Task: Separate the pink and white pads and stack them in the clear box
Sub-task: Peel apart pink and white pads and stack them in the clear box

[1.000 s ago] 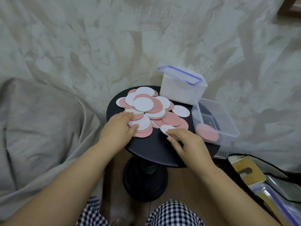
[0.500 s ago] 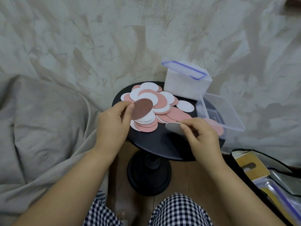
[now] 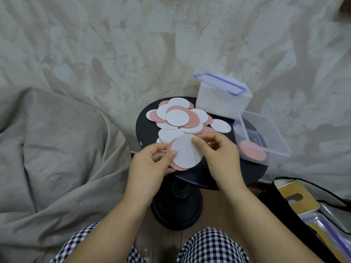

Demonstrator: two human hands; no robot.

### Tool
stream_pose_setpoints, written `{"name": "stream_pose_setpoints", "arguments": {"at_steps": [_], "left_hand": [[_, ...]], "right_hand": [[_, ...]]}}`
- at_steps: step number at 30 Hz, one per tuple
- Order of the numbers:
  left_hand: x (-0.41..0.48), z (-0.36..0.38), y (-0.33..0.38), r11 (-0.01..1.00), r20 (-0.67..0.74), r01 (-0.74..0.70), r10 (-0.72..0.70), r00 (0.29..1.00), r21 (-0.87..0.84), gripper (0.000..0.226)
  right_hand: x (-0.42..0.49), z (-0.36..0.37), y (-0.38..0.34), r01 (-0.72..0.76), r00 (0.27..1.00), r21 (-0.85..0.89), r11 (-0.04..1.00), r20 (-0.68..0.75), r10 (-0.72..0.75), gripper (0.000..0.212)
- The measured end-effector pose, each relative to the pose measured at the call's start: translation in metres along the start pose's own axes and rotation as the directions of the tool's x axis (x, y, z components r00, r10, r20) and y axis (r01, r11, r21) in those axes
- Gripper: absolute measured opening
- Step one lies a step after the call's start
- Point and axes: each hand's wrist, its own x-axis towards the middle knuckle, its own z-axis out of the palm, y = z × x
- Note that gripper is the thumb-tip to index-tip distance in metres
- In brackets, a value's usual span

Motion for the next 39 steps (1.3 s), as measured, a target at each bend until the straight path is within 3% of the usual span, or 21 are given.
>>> {"name": "stream_pose_setpoints", "arguments": {"at_steps": [2,4,7,9,12,17,21,26,34,36,39], "left_hand": [[0.006,-0.011,0.003,0.999,-0.096,-0.036,0.036,0.995,-0.003,0.008],[0.015,-0.025,0.006,0.997,-0.195,-0.079,0.080,0.978,0.009,0.009],[0.023,-0.040,0.009,0.993,-0.279,-0.122,0.118,0.953,0.003,0.013],[0.025,-0.044,0.010,0.992,-0.296,-0.123,0.115,0.948,-0.009,0.014],[0.024,-0.049,0.007,0.994,-0.295,-0.113,0.108,0.949,-0.001,0.013],[0.025,-0.052,-0.002,0.996,-0.284,-0.084,0.081,0.955,0.002,0.011],[0.024,-0.044,-0.003,0.997,-0.261,-0.073,0.064,0.963,-0.025,0.008],[0.023,-0.038,-0.004,0.998,-0.235,-0.063,0.057,0.970,-0.021,0.008],[0.022,-0.026,0.000,0.998,-0.250,-0.065,0.058,0.966,-0.019,0.007],[0.018,-0.017,0.001,0.996,-0.197,-0.056,0.043,0.979,-0.065,0.008],[0.009,0.000,0.002,0.993,0.003,-0.014,0.014,1.000,-0.113,0.002]], "right_hand": [[0.007,0.006,-0.001,0.030,0.999,-0.080,0.996,0.037,-0.028,0.004],[0.017,0.015,-0.002,0.122,0.985,-0.280,0.952,0.150,-0.082,0.014],[0.034,0.033,0.001,0.329,0.918,-0.538,0.776,0.375,-0.129,0.040],[0.041,0.043,0.002,0.371,0.877,-0.621,0.691,0.479,-0.041,0.048],[0.042,0.048,0.002,0.431,0.845,-0.659,0.617,0.534,-0.020,0.028],[0.030,0.038,0.007,0.544,0.826,-0.678,0.494,0.535,-0.177,0.023],[0.023,0.026,0.010,0.504,0.856,-0.639,0.581,0.457,-0.240,0.019],[0.025,0.015,0.011,0.307,0.923,-0.493,0.814,0.364,-0.127,0.020],[0.025,0.001,-0.002,0.098,0.994,-0.173,0.980,0.068,-0.087,0.011],[0.023,-0.002,-0.002,0.052,0.997,-0.090,0.995,0.057,-0.047,0.013],[0.015,-0.005,0.001,0.029,0.998,-0.039,0.999,0.059,-0.026,0.019]]}}
